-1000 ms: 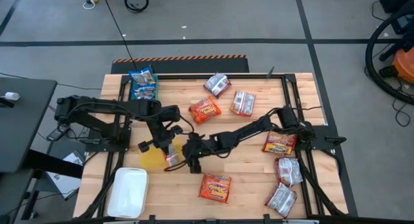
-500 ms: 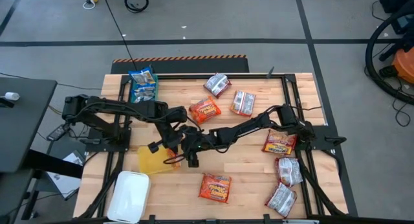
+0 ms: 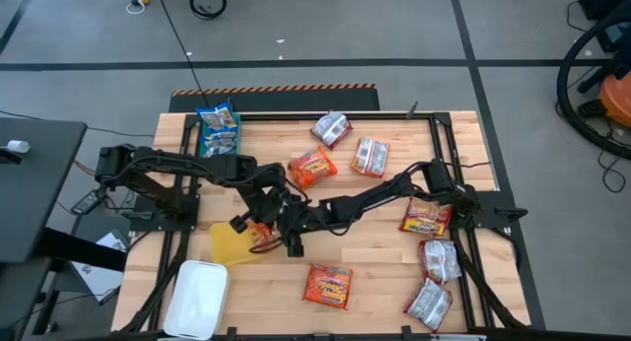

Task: Sort Maruchan noodles
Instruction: Put the orange noodle pack into the yellow bin

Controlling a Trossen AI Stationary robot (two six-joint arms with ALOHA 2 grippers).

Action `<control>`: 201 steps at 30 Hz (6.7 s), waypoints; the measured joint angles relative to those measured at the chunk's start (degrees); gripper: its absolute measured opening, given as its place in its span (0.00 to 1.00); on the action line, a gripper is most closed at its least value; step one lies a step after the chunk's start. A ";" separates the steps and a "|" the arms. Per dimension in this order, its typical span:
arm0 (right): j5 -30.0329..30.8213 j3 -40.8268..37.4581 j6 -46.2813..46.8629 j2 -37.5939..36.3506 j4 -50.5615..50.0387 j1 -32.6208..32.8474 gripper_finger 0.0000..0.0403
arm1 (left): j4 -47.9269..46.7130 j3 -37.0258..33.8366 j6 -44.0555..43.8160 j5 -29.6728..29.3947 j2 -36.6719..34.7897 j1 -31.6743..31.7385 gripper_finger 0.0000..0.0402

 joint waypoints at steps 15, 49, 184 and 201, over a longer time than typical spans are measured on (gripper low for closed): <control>6.19 0.63 0.41 -6.53 -19.09 2.86 0.65 | -6.62 6.51 -2.54 -8.57 -2.35 -3.70 0.37; 10.79 -0.50 -23.70 -3.90 -29.06 -16.10 0.43 | -13.12 2.72 -67.15 -52.16 -23.06 -38.45 0.35; 18.94 -0.72 16.69 -33.64 -46.40 9.57 0.41 | -19.31 8.86 -37.52 -33.19 -8.03 -31.85 0.33; 20.15 -0.74 20.69 -32.93 -47.14 13.76 0.41 | -32.56 0.98 -17.92 -34.90 -4.56 -29.74 0.33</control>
